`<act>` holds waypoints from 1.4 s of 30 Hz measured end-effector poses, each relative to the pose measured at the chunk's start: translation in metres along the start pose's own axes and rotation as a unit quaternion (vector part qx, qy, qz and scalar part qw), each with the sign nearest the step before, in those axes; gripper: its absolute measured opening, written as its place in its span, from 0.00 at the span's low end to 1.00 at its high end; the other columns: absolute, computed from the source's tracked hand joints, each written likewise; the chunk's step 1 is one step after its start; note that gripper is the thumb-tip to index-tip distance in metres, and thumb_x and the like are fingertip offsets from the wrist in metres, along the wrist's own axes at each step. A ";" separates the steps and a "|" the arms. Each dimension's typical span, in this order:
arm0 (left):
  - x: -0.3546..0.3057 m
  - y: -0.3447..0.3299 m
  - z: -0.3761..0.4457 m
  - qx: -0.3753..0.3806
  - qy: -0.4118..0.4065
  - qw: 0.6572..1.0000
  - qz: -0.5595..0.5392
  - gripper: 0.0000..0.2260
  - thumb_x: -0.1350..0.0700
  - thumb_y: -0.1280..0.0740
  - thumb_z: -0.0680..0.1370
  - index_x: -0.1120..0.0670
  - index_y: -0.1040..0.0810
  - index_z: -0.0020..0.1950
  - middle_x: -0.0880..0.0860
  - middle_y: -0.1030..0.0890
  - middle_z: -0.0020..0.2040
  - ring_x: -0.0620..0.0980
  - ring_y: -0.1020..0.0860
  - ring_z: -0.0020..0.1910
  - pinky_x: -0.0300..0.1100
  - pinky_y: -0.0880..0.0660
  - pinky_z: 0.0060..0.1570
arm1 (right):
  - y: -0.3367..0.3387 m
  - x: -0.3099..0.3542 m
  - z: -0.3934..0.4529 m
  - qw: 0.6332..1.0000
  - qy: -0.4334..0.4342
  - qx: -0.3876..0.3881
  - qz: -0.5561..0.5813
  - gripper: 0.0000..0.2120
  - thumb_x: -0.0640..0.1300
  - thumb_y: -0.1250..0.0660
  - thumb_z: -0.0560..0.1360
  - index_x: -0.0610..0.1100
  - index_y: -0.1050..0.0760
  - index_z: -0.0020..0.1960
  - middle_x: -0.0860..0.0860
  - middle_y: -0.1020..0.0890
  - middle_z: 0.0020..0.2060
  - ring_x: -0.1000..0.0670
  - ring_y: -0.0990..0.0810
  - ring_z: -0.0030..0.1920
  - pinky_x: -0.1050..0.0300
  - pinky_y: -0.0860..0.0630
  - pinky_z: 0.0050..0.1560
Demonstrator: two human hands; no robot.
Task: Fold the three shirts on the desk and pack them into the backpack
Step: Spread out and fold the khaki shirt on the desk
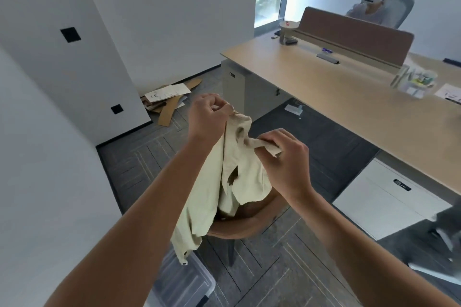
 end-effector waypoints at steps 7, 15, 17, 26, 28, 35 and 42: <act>-0.078 -0.033 0.015 0.060 -0.003 0.991 -0.117 0.03 0.60 0.27 0.75 0.59 0.15 0.44 0.54 0.18 0.37 0.51 0.23 0.36 0.51 0.21 0.43 | 0.093 0.026 0.068 0.994 0.026 -0.105 0.011 0.03 0.43 0.28 0.77 0.44 0.17 0.48 0.57 0.17 0.37 0.55 0.19 0.38 0.55 0.23 0.39; -0.165 -0.145 0.001 0.144 -0.032 0.973 -0.176 0.07 0.51 0.27 0.76 0.52 0.14 0.50 0.51 0.14 0.49 0.54 0.15 0.53 0.52 0.17 0.56 | 0.231 0.023 0.123 0.976 0.057 -0.211 -0.008 0.05 0.39 0.31 0.78 0.47 0.19 0.46 0.60 0.18 0.39 0.58 0.21 0.41 0.64 0.27 0.42; -0.177 -0.176 -0.018 0.170 -0.048 0.967 -0.183 0.08 0.50 0.28 0.79 0.50 0.16 0.57 0.49 0.15 0.53 0.50 0.16 0.55 0.36 0.20 0.44 | 0.260 0.018 0.131 0.973 0.063 -0.222 -0.017 0.08 0.37 0.32 0.78 0.50 0.20 0.47 0.63 0.19 0.39 0.60 0.20 0.42 0.69 0.28 0.43; -0.224 -0.257 -0.100 0.077 -0.263 0.952 -0.134 0.18 0.52 0.20 0.73 0.54 0.25 0.55 0.43 0.25 0.62 0.38 0.27 0.66 0.24 0.32 0.55 | 0.353 -0.031 0.143 0.967 0.046 -0.247 -0.032 0.05 0.40 0.32 0.77 0.48 0.20 0.45 0.61 0.19 0.37 0.60 0.21 0.40 0.66 0.29 0.43; -0.228 -0.279 -0.105 0.057 -0.285 0.952 -0.098 0.13 0.57 0.23 0.73 0.57 0.25 0.50 0.45 0.26 0.59 0.32 0.29 0.62 0.21 0.35 0.51 | 0.375 -0.039 0.146 0.964 0.040 -0.261 -0.034 0.04 0.39 0.32 0.77 0.46 0.20 0.44 0.59 0.18 0.38 0.57 0.20 0.41 0.65 0.28 0.43; -0.250 -0.352 -0.113 0.062 -0.252 0.964 -0.059 0.05 0.52 0.28 0.76 0.50 0.20 0.42 0.45 0.23 0.58 0.43 0.22 0.51 0.38 0.24 0.45 | 0.444 -0.063 0.149 0.944 0.023 -0.329 -0.007 0.04 0.36 0.32 0.75 0.38 0.19 0.45 0.48 0.15 0.39 0.47 0.18 0.43 0.53 0.23 0.47; -0.263 -0.416 -0.091 0.092 -0.236 0.958 -0.134 0.01 0.60 0.25 0.74 0.56 0.15 0.43 0.47 0.22 0.59 0.46 0.23 0.58 0.38 0.24 0.53 | 0.506 -0.115 0.135 0.927 -0.028 -0.374 -0.022 0.04 0.37 0.32 0.76 0.40 0.18 0.45 0.50 0.15 0.40 0.53 0.17 0.43 0.61 0.23 0.45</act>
Point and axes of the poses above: each hand's wrist, its own z-axis towards the middle knuckle, its own y-axis out of the back of the hand, x = y × z, the point moved 8 cm from there along z, towards the middle knuckle
